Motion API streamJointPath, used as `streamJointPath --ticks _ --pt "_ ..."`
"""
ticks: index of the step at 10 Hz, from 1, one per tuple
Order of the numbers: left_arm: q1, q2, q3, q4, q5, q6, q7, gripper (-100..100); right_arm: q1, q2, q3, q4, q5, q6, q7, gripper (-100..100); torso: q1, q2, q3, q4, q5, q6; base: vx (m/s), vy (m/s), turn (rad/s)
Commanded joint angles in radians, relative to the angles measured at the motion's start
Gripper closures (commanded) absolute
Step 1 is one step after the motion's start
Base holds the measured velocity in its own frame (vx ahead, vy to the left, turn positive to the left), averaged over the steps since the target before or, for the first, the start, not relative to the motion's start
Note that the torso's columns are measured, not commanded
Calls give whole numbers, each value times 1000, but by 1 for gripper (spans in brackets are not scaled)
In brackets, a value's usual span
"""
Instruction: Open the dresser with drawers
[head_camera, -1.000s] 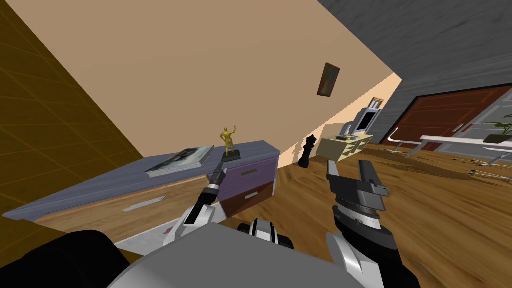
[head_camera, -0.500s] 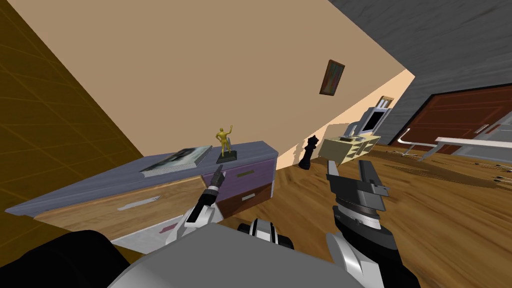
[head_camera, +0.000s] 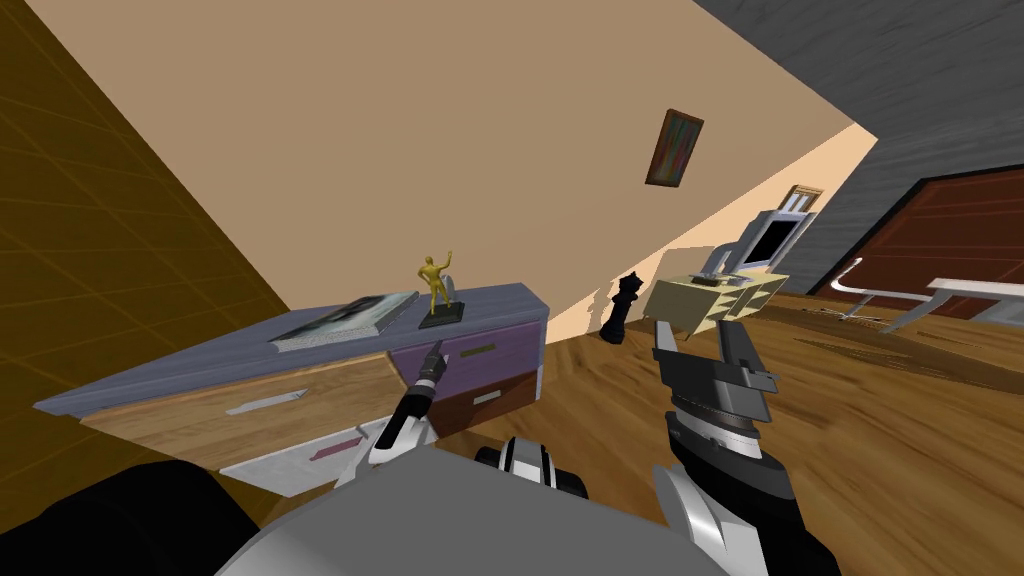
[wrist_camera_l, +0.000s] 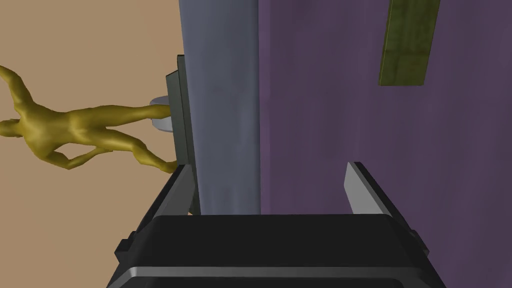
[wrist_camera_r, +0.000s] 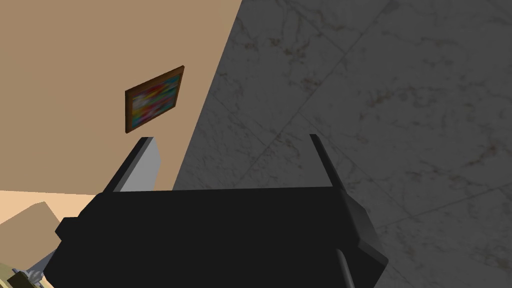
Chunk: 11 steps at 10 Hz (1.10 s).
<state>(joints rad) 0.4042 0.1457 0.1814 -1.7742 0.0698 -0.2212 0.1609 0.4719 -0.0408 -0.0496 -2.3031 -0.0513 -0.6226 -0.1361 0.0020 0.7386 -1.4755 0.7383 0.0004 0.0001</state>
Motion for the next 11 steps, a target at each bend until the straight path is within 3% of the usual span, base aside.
streamJointPath --ticks 1,7,8,10,11 --pt "-11 -35 19 63 19 17 8 -100 0 0 0 0 0 0 0 0 1 -1 0 0 0 0 96 -138 73" --pt "-19 -161 37 121 38 34 14 -100 0 0 0 0 0 0 0 0 -1 0 0 0 0 0 41 -79 37" --pt "-20 -174 37 123 38 34 14 -100 0 0 0 0 0 0 0 0 0 0 0 0 0 0 10 -22 10" --pt "-18 -166 36 120 38 34 14 -100 0 0 0 0 0 0 0 0 -1 0 0 0 0 0 1 -5 1" --pt "-18 -166 36 120 38 34 14 100 0 0 0 0 0 0 0 0 -1 0 0 0 0 0 0 0 0"
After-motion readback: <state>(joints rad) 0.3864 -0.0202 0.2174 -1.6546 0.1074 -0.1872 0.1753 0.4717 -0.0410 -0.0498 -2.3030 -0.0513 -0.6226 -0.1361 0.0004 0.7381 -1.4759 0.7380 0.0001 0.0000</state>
